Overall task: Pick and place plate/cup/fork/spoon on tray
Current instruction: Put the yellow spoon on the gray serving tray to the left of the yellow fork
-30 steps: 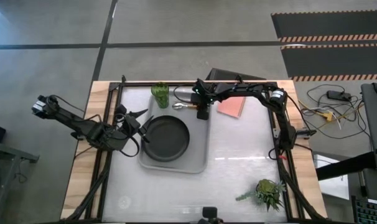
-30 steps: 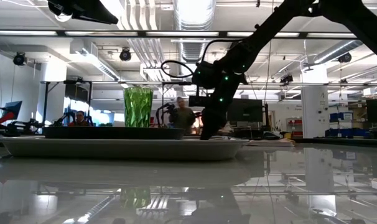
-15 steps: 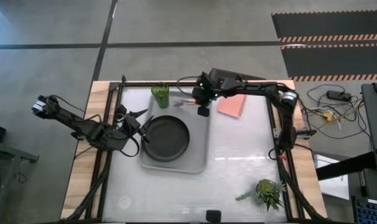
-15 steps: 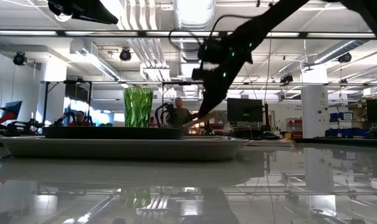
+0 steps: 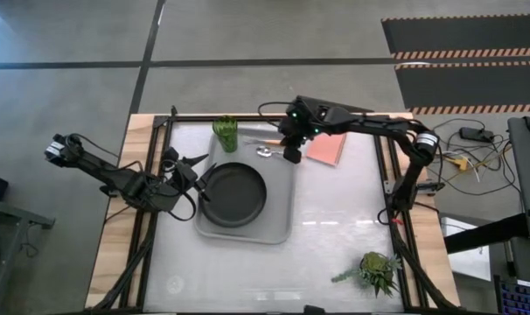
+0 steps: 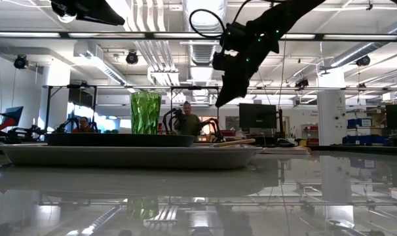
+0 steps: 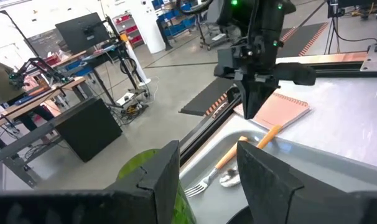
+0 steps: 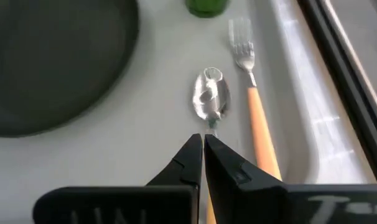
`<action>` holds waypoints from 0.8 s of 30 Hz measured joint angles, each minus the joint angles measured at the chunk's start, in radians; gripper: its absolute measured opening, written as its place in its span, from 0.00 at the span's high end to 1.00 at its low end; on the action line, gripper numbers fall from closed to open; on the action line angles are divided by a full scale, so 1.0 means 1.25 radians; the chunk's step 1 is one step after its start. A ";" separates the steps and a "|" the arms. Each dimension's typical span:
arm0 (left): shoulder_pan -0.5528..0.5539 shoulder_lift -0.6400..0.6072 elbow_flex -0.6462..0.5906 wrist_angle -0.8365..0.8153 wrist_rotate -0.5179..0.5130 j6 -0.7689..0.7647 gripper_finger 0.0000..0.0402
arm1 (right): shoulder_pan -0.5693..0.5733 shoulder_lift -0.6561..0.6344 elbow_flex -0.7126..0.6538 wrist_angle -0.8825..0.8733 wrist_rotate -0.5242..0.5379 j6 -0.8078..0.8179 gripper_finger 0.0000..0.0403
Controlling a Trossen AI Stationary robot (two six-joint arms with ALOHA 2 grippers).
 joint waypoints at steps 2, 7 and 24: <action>0.000 0.000 0.000 0.000 0.000 0.000 0.65 | 0.002 -0.002 -0.014 0.011 0.042 0.015 0.98; 0.000 0.000 0.000 0.002 0.001 0.000 0.65 | 0.003 0.043 -0.055 0.028 0.125 0.013 0.98; 0.000 0.000 0.000 0.002 0.001 0.001 0.65 | 0.005 0.212 -0.003 0.110 0.162 -0.009 0.98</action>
